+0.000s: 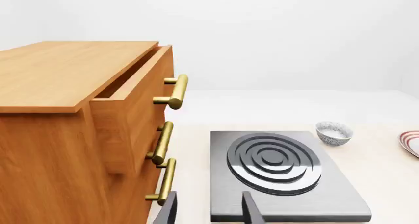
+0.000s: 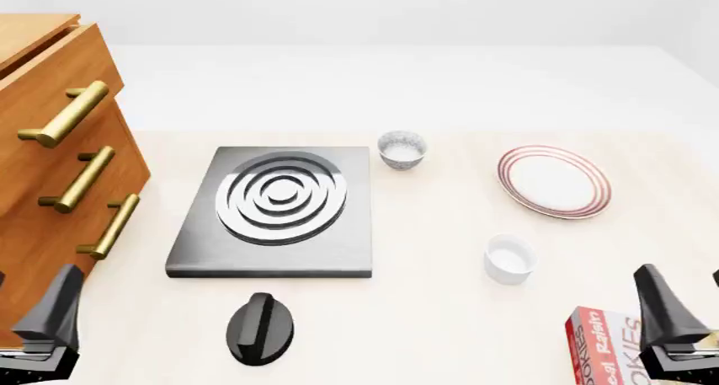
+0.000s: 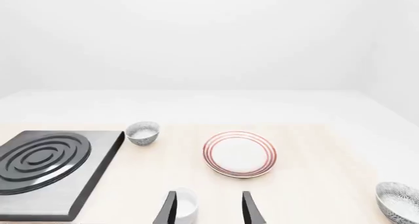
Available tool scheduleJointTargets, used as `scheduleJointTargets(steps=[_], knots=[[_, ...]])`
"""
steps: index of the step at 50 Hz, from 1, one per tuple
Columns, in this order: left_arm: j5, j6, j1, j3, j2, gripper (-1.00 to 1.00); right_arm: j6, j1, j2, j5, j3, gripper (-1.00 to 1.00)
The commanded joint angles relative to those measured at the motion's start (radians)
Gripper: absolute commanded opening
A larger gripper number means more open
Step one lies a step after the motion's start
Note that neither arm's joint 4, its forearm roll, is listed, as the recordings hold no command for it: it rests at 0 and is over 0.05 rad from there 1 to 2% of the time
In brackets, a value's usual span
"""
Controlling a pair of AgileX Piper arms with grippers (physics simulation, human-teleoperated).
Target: Pick the akita bowl next to the cookies box and place it on the plate.
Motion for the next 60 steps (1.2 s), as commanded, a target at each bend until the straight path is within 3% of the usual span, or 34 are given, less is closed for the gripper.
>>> scheduleJointTargets(steps=[1,16,22,25,40,44,48,50,51,55,60], knots=[[0.000,0.000,0.000,0.000,0.000,1.00,-0.002,0.019,0.014,-0.008,-0.004,1.00],[0.000,0.000,0.000,0.000,0.000,1.00,-0.005,0.034,0.203,-0.142,-0.003,1.00],[0.000,0.000,0.000,0.000,0.000,1.00,-0.019,0.011,0.194,-0.111,-0.023,1.00],[0.000,0.000,0.000,0.000,0.000,1.00,-0.027,-0.006,0.311,-0.161,-0.028,1.00],[0.000,0.000,0.000,0.000,0.000,1.00,-0.046,-0.090,0.452,-0.007,-0.179,1.00],[0.000,0.000,0.000,0.000,0.000,1.00,-0.008,-0.117,0.529,0.017,-0.220,1.00],[0.000,0.000,0.000,0.000,0.000,1.00,-0.006,-0.124,0.552,0.048,-0.246,1.00],[0.000,0.000,0.000,0.000,0.000,1.00,0.036,-0.116,0.591,0.065,-0.263,1.00],[0.000,0.000,0.000,0.000,0.000,1.00,0.021,-0.143,0.646,0.071,-0.281,1.00],[0.000,0.000,0.000,0.000,0.000,1.00,0.015,-0.175,0.666,0.102,-0.309,1.00],[0.000,0.000,0.000,0.000,0.000,1.00,-0.033,-0.212,0.691,0.164,-0.369,1.00]])
